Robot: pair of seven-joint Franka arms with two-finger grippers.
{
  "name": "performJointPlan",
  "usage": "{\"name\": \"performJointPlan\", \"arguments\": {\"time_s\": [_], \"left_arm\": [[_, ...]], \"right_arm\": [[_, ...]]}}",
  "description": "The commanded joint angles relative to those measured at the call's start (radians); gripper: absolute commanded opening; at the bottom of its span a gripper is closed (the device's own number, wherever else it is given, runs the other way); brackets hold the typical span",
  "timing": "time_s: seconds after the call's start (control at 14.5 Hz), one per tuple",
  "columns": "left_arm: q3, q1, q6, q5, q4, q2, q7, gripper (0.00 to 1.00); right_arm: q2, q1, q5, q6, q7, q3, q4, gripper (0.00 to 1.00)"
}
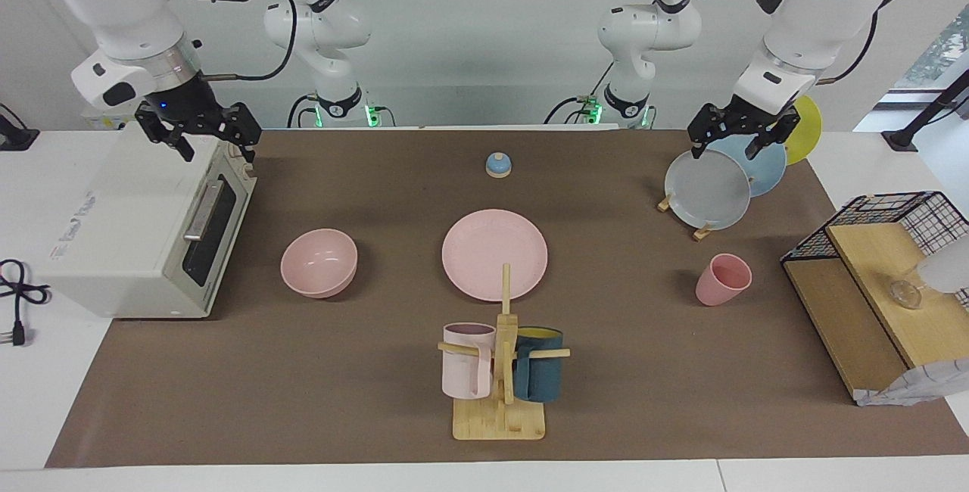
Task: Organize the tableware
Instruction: 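Reach the right gripper toward the pink bowl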
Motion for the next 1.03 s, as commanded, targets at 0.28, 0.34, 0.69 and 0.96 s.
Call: {"name": "performJointPlan", "arguments": {"time_s": [0.28, 0.34, 0.69, 0.96], "left_arm": [[0.005, -0.006, -0.015, 0.020, 0.006, -0.007, -0.008, 1.00], [0.005, -0.006, -0.015, 0.020, 0.006, -0.007, -0.008, 1.00], [0.005, -0.006, -0.015, 0.020, 0.006, -0.008, -0.008, 1.00], [0.005, -0.006, -0.015, 0.020, 0.006, -0.008, -0.008, 1.00]], "right_arm": [[-0.008, -0.004, 0.021, -0.021, -0.009, 0.011, 0.014, 1.00], [-0.011, -0.005, 0.021, -0.021, -0.011, 0.014, 0.014, 1.00], [-0.007, 0.013, 0.049, 0.046, -0.013, 0.089, -0.041, 1.00], [0.122, 0.180, 0.035, 0.303, 0.129, 0.089, -0.147, 1.00]]}}
